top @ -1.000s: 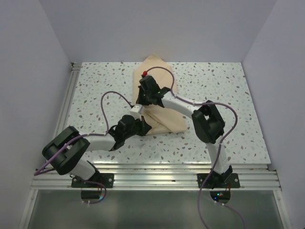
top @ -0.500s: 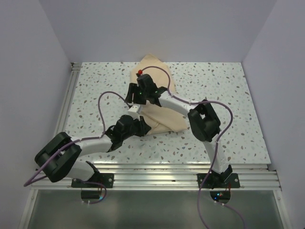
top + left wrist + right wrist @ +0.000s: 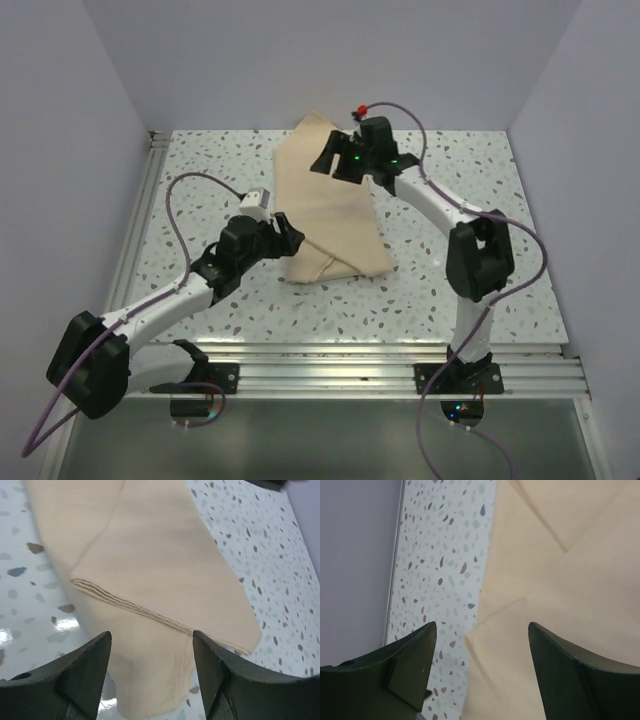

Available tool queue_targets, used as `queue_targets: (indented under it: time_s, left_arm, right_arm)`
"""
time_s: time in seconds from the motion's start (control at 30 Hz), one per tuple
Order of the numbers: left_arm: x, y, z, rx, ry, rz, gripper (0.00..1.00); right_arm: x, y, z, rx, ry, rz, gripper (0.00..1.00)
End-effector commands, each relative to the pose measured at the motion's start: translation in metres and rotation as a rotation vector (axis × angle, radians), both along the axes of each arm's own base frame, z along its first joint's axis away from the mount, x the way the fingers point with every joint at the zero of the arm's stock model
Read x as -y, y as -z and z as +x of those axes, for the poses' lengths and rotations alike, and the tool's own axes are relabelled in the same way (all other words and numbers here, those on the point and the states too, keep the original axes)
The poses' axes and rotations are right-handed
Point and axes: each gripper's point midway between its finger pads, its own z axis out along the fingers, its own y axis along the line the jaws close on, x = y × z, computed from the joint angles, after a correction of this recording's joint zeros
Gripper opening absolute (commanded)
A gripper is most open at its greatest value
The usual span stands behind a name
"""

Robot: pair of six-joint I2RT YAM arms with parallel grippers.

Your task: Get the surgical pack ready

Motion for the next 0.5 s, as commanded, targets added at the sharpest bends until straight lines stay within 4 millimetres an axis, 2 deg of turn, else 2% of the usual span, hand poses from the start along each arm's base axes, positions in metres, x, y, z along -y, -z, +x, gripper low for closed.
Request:
queue_targets:
  time_s: [0.0,0.07,0.1,0.13,0.2,0.23,0.27,0.3,0.37,0.47]
  left_arm:
    - [-0.031,-0.011,0.028,0.013,-0.113,0.079,0.71]
    - [-0.038,-0.006,0.041,0.008,-0.15,0.126,0.73]
    - [-0.04,-0.013,0.05,0.022,-0.174,0.134,0.73]
    - [-0.04,-0.004,0.055,0.001,-0.181,0.156,0.73]
    - [-0.041,-0.006,0.067,0.012,-0.198,0.164,0.73]
    - [-0.04,0.003,0.07,-0.006,-0.196,0.177,0.73]
    - [-0.038,0.005,0.073,-0.007,-0.196,0.177,0.73]
    - [-0.037,0.005,0.077,-0.005,-0.197,0.178,0.73]
    - [-0.035,0.019,0.079,-0.036,-0.191,0.198,0.71]
    - [-0.033,0.037,0.082,-0.065,-0.191,0.215,0.68]
  right_arm:
    - [0.058,-0.025,-0.016,0.059,0.037,-0.052,0.79]
    - [0.084,-0.009,-0.026,0.046,0.075,-0.125,0.82]
    - [0.092,-0.003,-0.028,0.039,0.088,-0.145,0.83]
    - [0.099,0.002,-0.033,0.038,0.09,-0.173,0.84]
    - [0.12,0.017,-0.042,0.016,0.136,-0.232,0.89]
    - [0.126,0.021,-0.046,0.014,0.144,-0.254,0.92]
    - [0.136,0.036,-0.053,-0.012,0.16,-0.285,0.93]
    - [0.141,0.037,-0.058,-0.013,0.169,-0.294,0.93]
    - [0.146,0.046,-0.065,-0.023,0.175,-0.308,0.92]
    - [0.155,0.069,-0.083,-0.058,0.179,-0.331,0.91]
